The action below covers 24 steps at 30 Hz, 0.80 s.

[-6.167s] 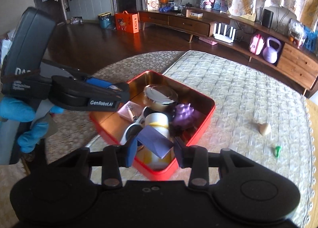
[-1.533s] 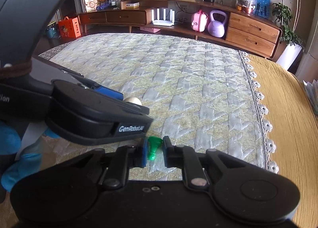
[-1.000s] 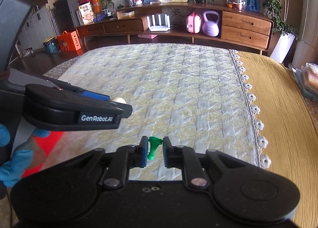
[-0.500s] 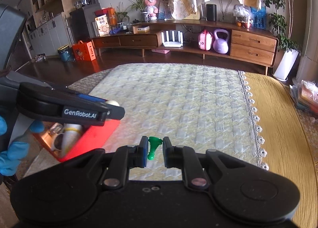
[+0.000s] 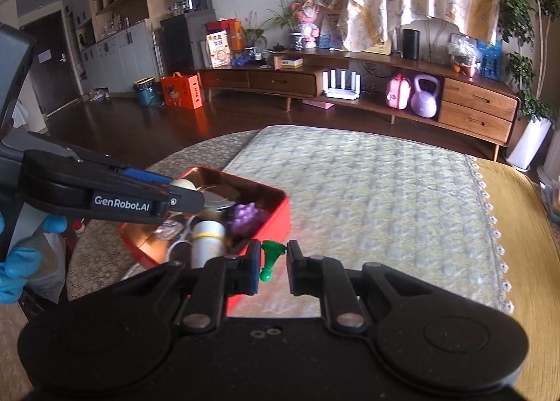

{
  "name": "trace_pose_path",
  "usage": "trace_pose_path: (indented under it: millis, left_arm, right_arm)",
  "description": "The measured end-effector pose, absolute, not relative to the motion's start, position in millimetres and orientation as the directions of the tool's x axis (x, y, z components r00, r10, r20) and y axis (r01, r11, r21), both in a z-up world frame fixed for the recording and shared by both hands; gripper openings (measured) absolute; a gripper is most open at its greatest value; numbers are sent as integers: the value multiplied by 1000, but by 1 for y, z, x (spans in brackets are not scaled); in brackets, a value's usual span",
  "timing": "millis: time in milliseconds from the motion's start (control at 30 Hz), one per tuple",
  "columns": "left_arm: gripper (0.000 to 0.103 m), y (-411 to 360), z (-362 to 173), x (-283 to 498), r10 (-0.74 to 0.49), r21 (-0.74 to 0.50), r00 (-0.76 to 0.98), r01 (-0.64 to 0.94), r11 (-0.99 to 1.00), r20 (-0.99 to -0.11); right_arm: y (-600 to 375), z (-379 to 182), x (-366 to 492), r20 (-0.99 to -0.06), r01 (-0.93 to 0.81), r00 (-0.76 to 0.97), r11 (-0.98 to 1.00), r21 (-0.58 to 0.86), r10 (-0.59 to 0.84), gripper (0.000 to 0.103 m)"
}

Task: Organize rigid objects
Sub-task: 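Carry the beige egg and green pawn with both tools over the red box, then open left tool to drop the egg while right tool releases the pawn into the box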

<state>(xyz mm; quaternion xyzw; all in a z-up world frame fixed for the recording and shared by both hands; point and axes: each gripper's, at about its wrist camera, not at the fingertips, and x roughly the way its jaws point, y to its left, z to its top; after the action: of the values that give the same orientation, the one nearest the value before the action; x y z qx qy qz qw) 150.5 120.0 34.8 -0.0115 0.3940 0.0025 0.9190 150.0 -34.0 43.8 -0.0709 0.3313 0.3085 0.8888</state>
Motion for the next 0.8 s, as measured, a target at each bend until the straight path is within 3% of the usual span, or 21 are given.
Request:
trace_pose_path:
  millis: [800]
  left_arm:
    - [36,213,-53,157,99,31,557,-131,991,-824]
  right_arm:
    - [64,-24,187,-735,-610,509,790,59,448,14]
